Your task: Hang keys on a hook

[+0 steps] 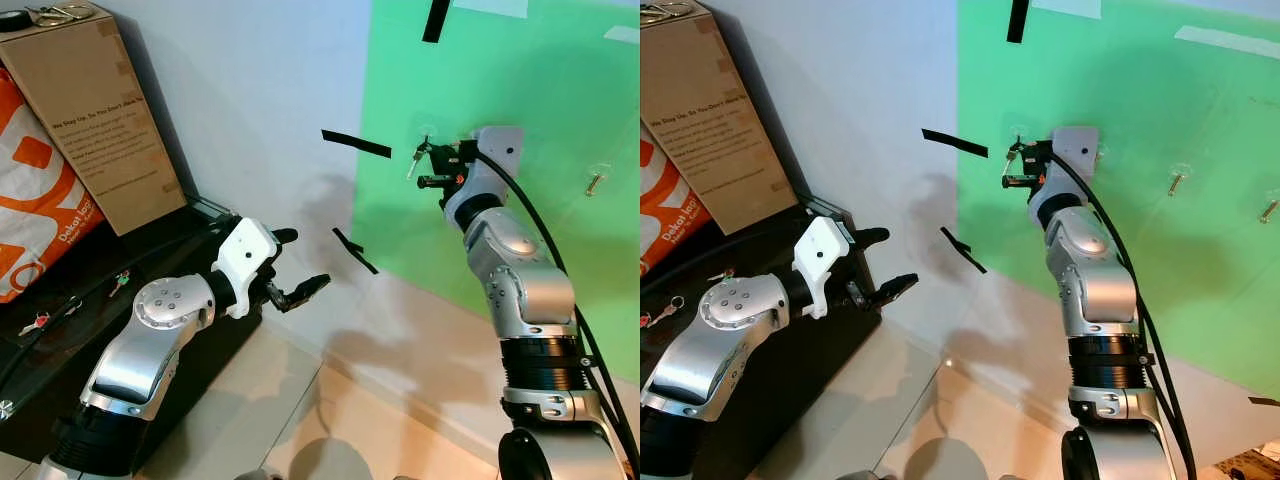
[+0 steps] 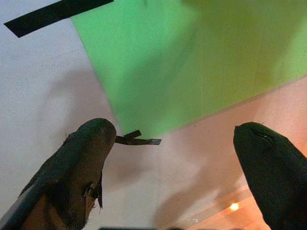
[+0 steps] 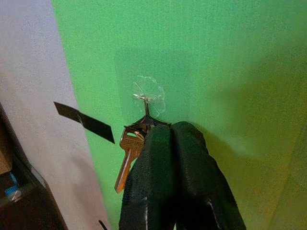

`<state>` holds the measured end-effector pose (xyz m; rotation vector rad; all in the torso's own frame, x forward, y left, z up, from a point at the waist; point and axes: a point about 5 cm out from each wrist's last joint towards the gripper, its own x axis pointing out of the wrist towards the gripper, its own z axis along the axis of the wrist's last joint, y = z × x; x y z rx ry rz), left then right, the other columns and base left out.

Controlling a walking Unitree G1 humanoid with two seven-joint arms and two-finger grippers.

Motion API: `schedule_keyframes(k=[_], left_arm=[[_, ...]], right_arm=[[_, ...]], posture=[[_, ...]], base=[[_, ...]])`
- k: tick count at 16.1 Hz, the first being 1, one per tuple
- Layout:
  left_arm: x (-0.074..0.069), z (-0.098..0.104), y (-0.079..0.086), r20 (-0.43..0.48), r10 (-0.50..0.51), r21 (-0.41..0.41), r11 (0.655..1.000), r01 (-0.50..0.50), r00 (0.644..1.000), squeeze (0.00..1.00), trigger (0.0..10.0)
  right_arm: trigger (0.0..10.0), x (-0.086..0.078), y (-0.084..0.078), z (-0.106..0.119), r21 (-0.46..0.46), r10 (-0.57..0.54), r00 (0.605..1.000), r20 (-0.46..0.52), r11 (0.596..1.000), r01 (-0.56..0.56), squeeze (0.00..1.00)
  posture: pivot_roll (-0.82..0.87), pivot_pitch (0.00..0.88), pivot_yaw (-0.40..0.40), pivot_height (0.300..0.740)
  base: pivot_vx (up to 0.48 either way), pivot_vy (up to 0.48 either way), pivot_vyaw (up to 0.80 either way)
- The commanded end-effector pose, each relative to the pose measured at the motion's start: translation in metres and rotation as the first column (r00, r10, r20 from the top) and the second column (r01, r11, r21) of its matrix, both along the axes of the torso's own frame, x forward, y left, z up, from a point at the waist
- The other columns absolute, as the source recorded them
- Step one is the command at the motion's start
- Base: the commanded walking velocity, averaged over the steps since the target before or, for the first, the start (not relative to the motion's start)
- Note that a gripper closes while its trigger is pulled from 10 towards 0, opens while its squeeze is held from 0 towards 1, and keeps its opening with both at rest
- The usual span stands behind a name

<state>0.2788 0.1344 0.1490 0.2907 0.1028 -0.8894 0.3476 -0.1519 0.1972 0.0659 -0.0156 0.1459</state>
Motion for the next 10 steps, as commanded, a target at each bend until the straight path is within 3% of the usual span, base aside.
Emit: schedule_keyframes(k=[1, 3, 10], left_arm=[[0.000, 0.004, -0.001, 0.006, -0.011, 0.005, 1.000, 0.010, 1.000, 0.00, 10.0], [0.000, 0.004, -0.001, 0.006, -0.010, 0.004, 1.000, 0.010, 1.000, 0.00, 10.0], [-0.001, 0.003, -0.001, 0.007, -0.003, 0.000, 1.000, 0.003, 1.000, 0.00, 10.0]], right_arm=[[10.0, -0.002, -0.002, 0.000, -0.003, 0.016, 1.000, -0.010, 1.000, -0.016, 0.00], [10.0, -0.003, 0.000, 0.000, -0.029, 0.042, 0.999, -0.011, 0.999, -0.042, 0.00], [10.0, 0.000, 0.002, 0.027, 0.083, 0.029, 0.992, 0.124, 0.996, -0.039, 0.00]], posture=[[-0.08, 0.000, 0.058, 0.740], [-0.08, 0.000, 0.057, 0.740], [-0.08, 0.000, 0.051, 0.740]], base=[[0.000, 0.000, 0.00], [0.000, 0.000, 0.00], [0.000, 0.000, 0.00]])
